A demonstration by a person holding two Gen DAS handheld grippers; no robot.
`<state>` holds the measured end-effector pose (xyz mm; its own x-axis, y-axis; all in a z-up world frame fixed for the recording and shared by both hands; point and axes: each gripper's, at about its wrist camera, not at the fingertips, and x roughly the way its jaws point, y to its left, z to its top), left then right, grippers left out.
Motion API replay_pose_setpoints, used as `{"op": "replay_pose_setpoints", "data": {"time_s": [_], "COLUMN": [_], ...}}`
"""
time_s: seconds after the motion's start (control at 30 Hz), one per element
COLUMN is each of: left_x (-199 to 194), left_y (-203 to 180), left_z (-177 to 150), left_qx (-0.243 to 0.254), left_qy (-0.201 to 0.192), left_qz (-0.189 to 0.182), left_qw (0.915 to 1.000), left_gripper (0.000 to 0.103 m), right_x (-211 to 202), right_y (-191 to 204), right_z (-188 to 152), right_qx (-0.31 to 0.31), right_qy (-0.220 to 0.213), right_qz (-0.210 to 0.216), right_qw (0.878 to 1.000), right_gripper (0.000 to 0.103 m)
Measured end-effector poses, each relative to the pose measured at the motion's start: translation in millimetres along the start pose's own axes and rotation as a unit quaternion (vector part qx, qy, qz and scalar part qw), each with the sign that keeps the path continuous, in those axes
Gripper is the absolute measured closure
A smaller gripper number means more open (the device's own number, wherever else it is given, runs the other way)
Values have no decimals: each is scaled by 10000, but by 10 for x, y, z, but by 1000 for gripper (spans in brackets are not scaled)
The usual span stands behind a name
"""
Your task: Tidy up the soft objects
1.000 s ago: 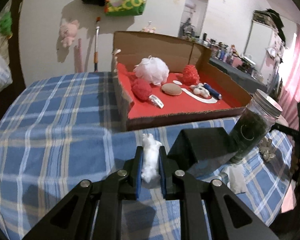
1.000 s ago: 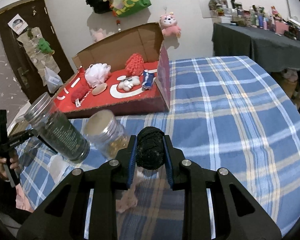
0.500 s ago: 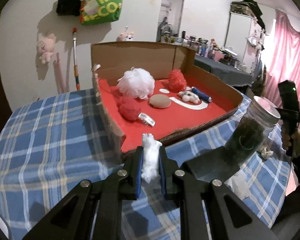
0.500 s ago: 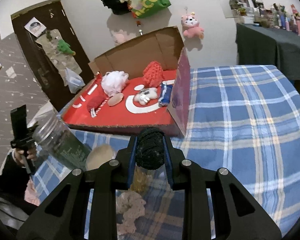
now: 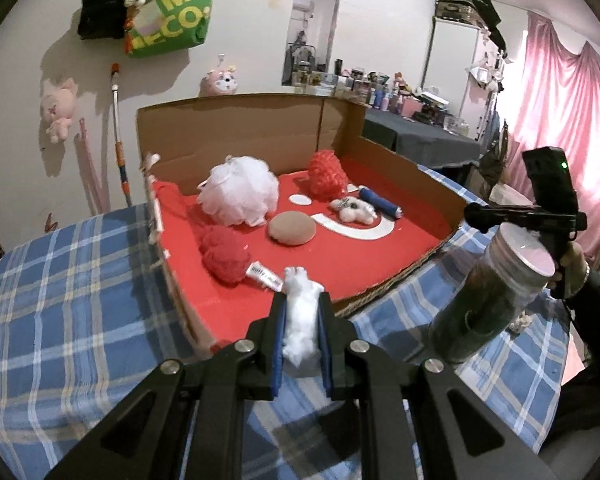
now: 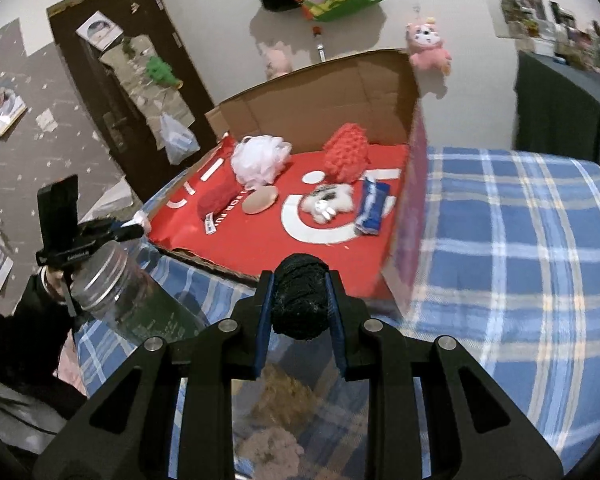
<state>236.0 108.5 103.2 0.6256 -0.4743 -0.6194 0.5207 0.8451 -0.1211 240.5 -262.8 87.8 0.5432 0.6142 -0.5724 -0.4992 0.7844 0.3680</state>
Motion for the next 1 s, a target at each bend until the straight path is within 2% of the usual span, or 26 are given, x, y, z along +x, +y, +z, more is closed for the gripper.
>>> {"op": "replay_pose_setpoints", "data": {"time_s": [0.23,0.47,0.67,1.0], "left_x": [263,684,1012,1207], "left_y": [-46,-84,-75,-128], "left_z": [237,409,468,552], "left_qx": [121,214,196,357], "left_qy": [383,1003,1521,1842], "left_qz": [67,181,289,424], "left_qw": [9992,9946,9878,9813], "left_gripper": [88,87,87,87], "right_x": [243,606,835,1026], "right_y": [151,157,196,455], "right_z": [238,451,534,601], "right_qx": [-436,-617,-957,-1550], "right_qy": [282,794,1203,1533], "right_qz": [-11,-516,-1036,-1252], "right_qw": [9987,9936,9827,9679], "right_gripper": [79,78,77,77]}}
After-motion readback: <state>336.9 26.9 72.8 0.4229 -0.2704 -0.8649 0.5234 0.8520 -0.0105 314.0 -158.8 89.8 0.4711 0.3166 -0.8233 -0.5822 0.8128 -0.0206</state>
